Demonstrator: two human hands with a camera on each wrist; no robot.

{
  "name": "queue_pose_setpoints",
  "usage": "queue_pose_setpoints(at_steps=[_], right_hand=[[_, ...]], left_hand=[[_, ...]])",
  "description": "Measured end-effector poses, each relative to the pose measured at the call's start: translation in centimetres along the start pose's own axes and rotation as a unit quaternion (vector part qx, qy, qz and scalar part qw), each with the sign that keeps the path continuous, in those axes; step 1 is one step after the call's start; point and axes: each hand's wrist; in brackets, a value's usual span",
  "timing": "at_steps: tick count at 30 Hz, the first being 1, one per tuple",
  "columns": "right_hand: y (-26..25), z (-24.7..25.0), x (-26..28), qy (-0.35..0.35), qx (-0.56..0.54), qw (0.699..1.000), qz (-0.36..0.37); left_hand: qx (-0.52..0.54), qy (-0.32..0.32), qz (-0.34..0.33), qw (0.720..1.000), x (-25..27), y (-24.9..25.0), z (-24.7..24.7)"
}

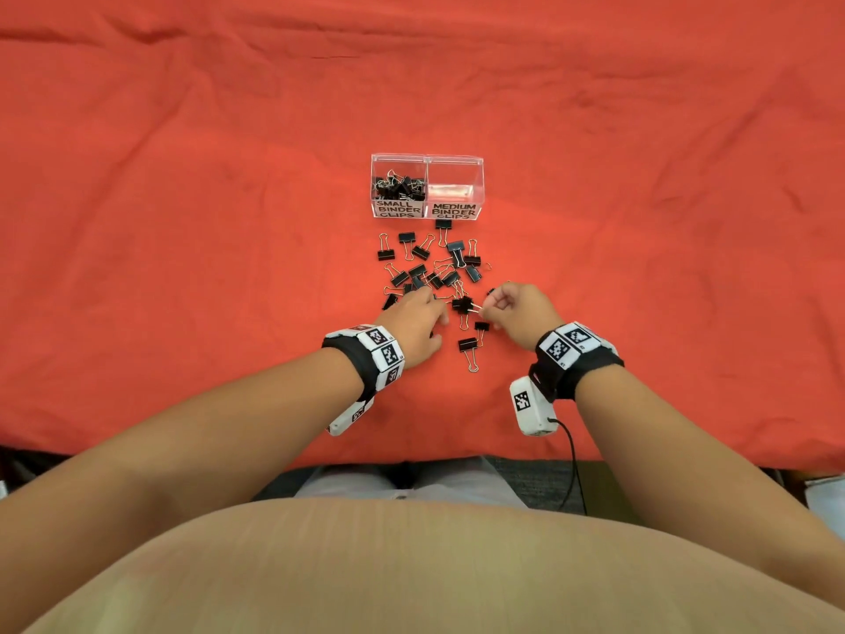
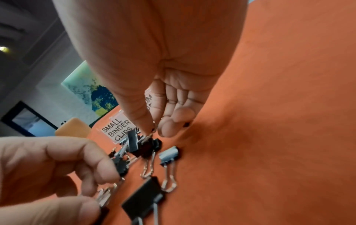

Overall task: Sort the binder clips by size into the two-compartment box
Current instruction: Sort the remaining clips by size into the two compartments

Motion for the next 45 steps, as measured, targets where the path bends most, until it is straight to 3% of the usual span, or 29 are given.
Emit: queue_pose_setpoints(at_steps=[4, 11, 15, 20, 23, 25, 30, 34, 40, 45], right_hand=[[-1.0, 0.0, -1.4, 0.045, -0.037, 0.998, 0.003], [1.1, 2.4, -2.6, 0.166, -0.05, 0.982, -0.071], [2.6, 2.6, -2.3, 0.133, -0.1, 0.98, -0.104], [2.3, 1.7, -2.0, 0.077, -0.005, 0.995, -0.067], [1.2, 1.1, -2.0, 0.1, 0.046, 0.994, -0.02], [0.6, 0.7, -2.1, 0.089, 0.061, 0.994, -0.001], [-0.7, 0.2, -3.3, 0.107, 0.108, 0.987, 0.048], [-1.7, -0.2, -4.2, 0.079, 0.145, 0.983, 0.077], [-2.2, -0.1, -4.6, 0.068, 0.144, 0.984, 0.081], [-2.4, 0.1, -4.7, 0.064, 0.134, 0.987, 0.068]], left_hand=[[-0.014, -0.004, -0.038, 0.999, -0.4, 1.6, -0.6], [-0.08, -0.017, -0.08, 0.993, -2.6, 4.9, -1.4], [-0.104, -0.027, -0.066, 0.992, -2.8, 5.3, -2.4], [0.029, -0.003, -0.027, 0.999, -2.9, 5.0, -1.4], [0.141, 0.072, 0.026, 0.987, -3.5, 4.1, 1.2], [0.205, 0.141, 0.09, 0.964, -4.4, 2.9, 3.8], [0.259, 0.253, 0.182, 0.914, -7.8, -1.1, 10.9], [0.192, 0.245, 0.204, 0.928, -9.3, -3.3, 13.0], [0.152, 0.218, 0.154, 0.952, -8.1, -3.1, 11.6], [0.059, 0.12, 0.103, 0.986, -5.3, -2.2, 6.7]])
Point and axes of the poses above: each hand's wrist, its own x-axis away from the middle knuckle, its own z-axis out of the back of the hand, y = z × x
